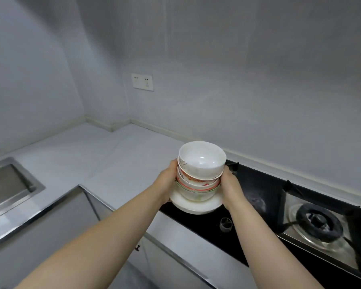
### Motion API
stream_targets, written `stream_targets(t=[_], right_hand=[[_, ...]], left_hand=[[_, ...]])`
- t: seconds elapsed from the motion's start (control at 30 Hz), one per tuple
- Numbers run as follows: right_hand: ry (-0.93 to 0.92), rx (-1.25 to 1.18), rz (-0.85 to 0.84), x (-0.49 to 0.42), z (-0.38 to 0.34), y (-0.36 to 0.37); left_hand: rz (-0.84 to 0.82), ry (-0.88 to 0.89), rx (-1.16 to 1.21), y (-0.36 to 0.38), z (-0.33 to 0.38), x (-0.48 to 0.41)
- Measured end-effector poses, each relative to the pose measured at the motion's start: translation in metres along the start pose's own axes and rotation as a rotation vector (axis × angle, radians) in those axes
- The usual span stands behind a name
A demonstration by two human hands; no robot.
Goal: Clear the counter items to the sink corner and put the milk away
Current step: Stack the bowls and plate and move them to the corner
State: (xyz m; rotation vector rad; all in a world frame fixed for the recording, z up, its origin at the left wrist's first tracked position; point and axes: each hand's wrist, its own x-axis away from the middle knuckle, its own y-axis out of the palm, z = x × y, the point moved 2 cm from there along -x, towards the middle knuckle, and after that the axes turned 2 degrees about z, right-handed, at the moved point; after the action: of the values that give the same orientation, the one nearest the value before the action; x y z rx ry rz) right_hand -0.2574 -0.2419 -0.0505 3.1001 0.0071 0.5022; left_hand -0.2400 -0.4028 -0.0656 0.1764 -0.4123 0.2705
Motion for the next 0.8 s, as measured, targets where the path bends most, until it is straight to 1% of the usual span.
stream_targets(t=[0.1,0.17,0.3,0.37,0.47,0.53,0.57,0.7,0.8], right_hand=[[0.024,0.007,-0.043,-0.026,-0.001,0.044],[0.005,0.036,-0.102,-0.045,-0.006,0.074],[-0.003,0.091,-0.203,-0.078,-0.017,0.137],[-0.003,0.115,-0.260,-0.085,-0.021,0.163],[0.028,0.108,-0.329,-0.106,-0.024,0.216],[0.055,0.116,-0.361,-0.110,-0.024,0.234],[0.062,0.121,-0.393,-0.115,-0.022,0.254],[0.095,0.122,-0.449,-0.129,-0.015,0.321],[0.109,0.127,-0.473,-0.140,-0.005,0.371]], left_hand=[[0.056,-0.010,0.020,-0.039,0.006,-0.025],[0.096,-0.034,0.040,-0.064,0.015,-0.036],[0.136,-0.032,0.142,-0.113,0.035,-0.066],[0.173,-0.030,0.151,-0.133,0.044,-0.075],[0.272,-0.017,0.138,-0.178,0.055,-0.094],[0.287,-0.036,0.128,-0.194,0.056,-0.098],[0.314,-0.041,0.134,-0.211,0.058,-0.102],[0.376,-0.040,0.163,-0.268,0.064,-0.122],[0.387,-0.043,0.167,-0.313,0.065,-0.143]])
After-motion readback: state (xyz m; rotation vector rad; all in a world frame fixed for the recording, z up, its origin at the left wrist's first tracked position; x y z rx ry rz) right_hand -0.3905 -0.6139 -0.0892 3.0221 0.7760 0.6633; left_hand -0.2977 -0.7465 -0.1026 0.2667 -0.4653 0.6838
